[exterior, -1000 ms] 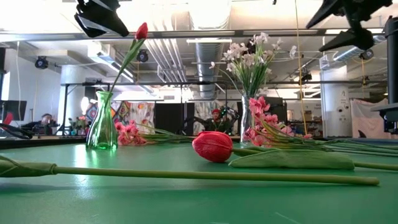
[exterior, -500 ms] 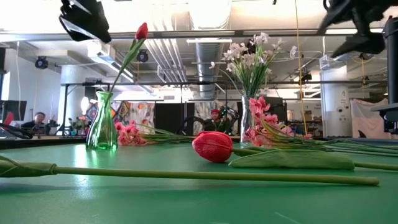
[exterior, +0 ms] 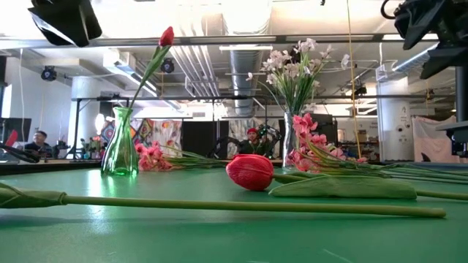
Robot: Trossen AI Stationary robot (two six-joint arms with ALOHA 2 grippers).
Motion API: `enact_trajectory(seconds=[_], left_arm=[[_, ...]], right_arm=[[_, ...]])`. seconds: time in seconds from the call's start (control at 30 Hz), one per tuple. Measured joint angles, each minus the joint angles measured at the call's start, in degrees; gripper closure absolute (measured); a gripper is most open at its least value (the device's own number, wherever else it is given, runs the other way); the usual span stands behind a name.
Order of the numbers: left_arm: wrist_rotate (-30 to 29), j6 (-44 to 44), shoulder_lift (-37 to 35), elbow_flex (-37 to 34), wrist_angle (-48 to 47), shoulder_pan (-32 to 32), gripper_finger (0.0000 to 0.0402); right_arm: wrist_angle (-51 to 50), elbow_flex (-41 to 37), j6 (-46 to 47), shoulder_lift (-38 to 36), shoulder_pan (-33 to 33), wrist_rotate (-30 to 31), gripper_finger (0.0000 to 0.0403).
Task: Sort flowers into vase by color
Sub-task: Put the bottom pink flowers into the green vase
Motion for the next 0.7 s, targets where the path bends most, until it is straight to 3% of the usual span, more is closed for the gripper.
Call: enact_trajectory(seconds=[0.33,0.57,0.7], left_arm=[[2.7,-3.4,0.0,0.0,-0.1,-3.0,0.0196],[4.6,-7.9,0.0,0.0,-1.2,-6.3,0.0196],[3.7,-9.0,0.0,0.0,-1.3,-7.5,0.0196]], right_arm=[[1.5,0.0,-0.8,10.7,12.2,-1.0,0.0074],[16.6,0.0,-4.7,19.4,20.5,-0.9,0.0076],[24.3,0.0,-8.3,23.5,24.6,3.3,0.0076]])
